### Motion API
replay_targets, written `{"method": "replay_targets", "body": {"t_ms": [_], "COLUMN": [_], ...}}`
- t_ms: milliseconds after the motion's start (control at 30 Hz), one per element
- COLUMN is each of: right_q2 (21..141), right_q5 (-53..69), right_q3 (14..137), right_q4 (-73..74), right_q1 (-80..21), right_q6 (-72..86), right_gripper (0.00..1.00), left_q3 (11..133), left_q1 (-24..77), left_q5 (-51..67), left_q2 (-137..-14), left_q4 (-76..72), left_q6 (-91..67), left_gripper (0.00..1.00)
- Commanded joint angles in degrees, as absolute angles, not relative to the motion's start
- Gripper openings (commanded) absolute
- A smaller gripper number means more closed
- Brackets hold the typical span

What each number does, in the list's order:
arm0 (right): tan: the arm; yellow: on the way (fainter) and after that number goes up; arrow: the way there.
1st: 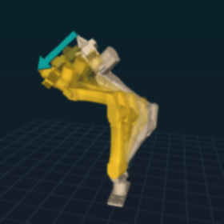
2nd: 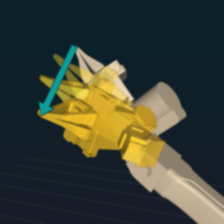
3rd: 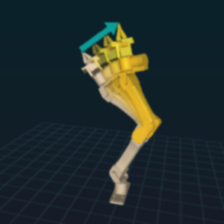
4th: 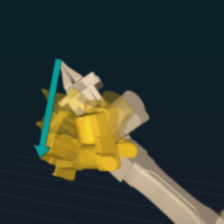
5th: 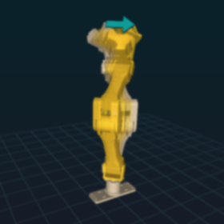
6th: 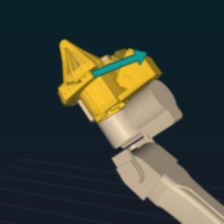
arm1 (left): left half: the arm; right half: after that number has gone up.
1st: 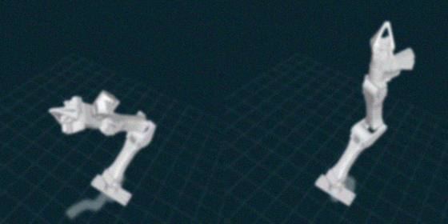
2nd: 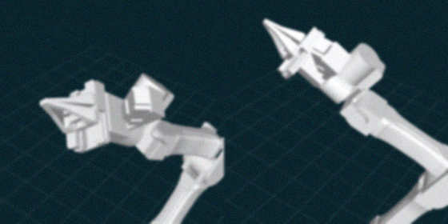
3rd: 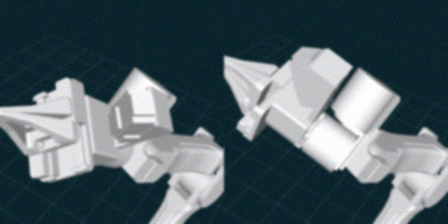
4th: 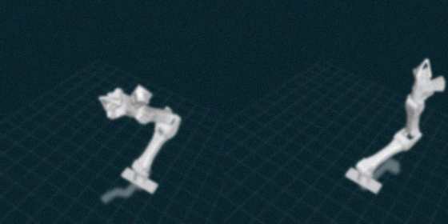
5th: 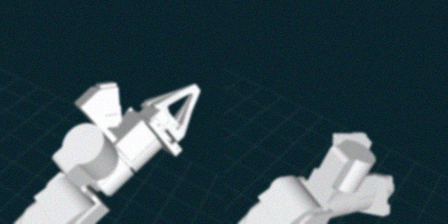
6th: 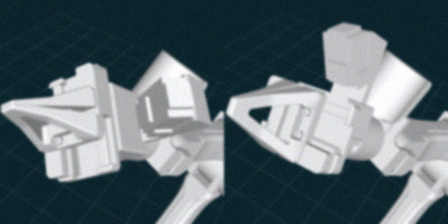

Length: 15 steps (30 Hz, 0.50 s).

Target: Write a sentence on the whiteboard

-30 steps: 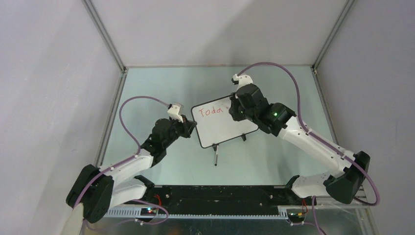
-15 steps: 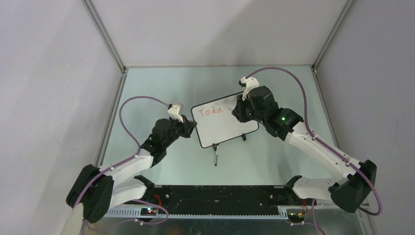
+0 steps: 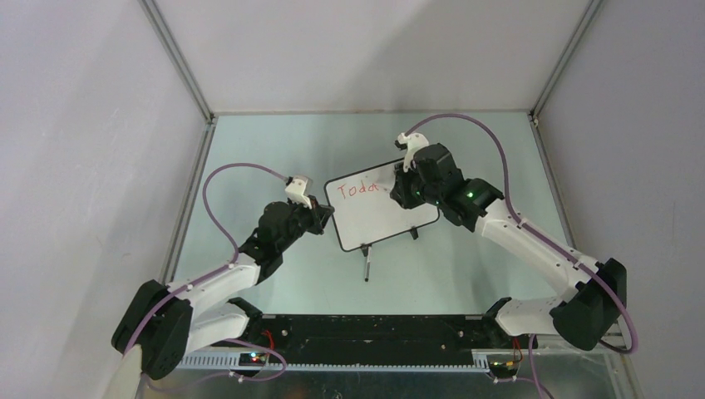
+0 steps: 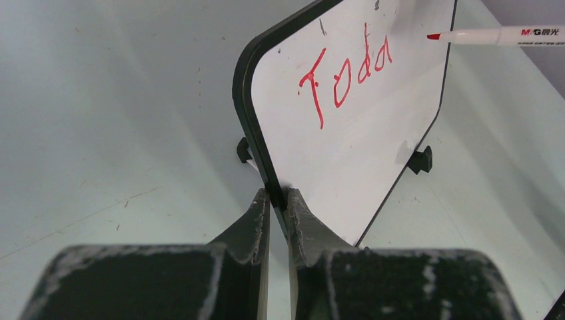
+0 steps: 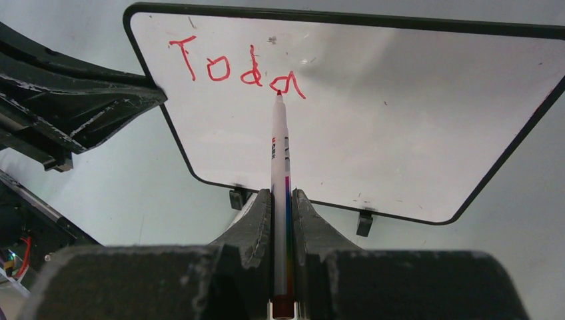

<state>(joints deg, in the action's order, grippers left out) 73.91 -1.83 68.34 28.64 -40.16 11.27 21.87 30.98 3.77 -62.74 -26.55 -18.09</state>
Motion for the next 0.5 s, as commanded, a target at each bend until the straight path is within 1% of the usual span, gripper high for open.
{"method": "replay_targets", "body": {"t_ms": [0, 233, 467], "right_q2": [72.68, 70.26, 69.06], "right_q5": [-1.72, -6.15, -6.79], "right_q3": [68.46, 66.56, 65.26], "right_q4": [26.17, 24.75, 24.42], "right_q1": [-40.92, -43.71, -43.22], "right_q6": [9.85, 7.71, 7.06], "right_gripper": [0.0, 0.0, 0.0], "left_q3": [23.45, 22.6, 22.45], "left_q1": [31.55, 31.96, 31.94], "left_q5": [1.73, 1.62, 0.53], "left_q2": [-60.59, -59.14, -59.84], "left_q4": [-25.33, -25.46, -25.44], "left_q6": [-14.72, -15.03, -14.9], "left_gripper": [0.0, 0.0, 0.0]}}
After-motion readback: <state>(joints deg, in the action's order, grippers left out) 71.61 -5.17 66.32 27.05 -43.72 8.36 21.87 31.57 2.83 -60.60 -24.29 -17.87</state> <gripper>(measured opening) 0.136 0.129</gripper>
